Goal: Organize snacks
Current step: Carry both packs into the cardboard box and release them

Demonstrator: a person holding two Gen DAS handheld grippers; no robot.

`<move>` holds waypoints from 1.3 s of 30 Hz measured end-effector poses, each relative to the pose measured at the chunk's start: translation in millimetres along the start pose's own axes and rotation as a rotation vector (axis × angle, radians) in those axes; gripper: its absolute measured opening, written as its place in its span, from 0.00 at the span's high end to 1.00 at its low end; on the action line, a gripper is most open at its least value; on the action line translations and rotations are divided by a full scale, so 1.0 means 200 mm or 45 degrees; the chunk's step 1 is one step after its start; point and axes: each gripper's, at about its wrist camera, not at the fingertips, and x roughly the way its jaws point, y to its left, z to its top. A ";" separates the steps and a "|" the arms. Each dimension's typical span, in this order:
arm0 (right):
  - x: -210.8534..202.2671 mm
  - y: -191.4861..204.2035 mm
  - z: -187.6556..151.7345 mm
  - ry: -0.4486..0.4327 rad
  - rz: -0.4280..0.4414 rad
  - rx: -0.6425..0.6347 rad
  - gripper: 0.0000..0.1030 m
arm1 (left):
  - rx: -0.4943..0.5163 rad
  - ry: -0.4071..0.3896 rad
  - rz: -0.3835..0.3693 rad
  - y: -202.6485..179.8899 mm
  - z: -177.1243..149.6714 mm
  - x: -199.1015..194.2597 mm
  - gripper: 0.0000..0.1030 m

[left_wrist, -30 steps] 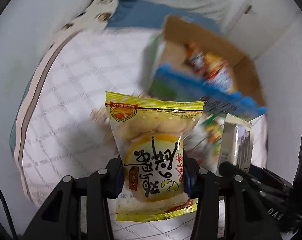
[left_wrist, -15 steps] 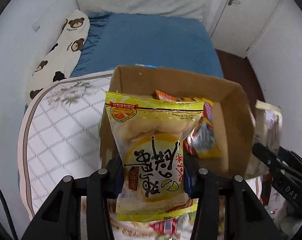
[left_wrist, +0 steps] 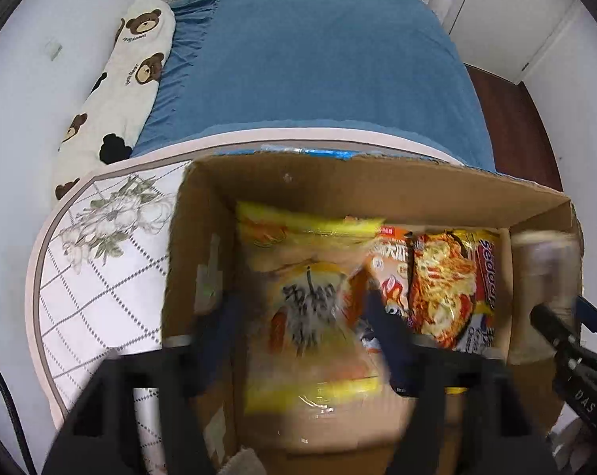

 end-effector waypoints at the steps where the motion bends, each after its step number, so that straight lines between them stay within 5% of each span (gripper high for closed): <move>1: 0.03 0.00 0.01 0.006 0.002 0.005 0.12 | 0.004 -0.003 0.005 0.00 0.01 0.01 0.10; 10: 0.12 0.01 0.02 0.034 0.044 0.018 0.07 | 0.007 -0.046 -0.049 -0.01 -0.04 -0.03 0.10; 21: 0.08 0.01 -0.18 0.012 0.062 0.058 0.07 | 0.020 -0.177 -0.098 -0.04 -0.26 -0.20 0.10; 39: -0.50 0.11 -0.56 -0.331 -0.003 -0.044 0.05 | 0.029 -0.449 -0.119 -0.02 -0.76 -0.69 0.10</move>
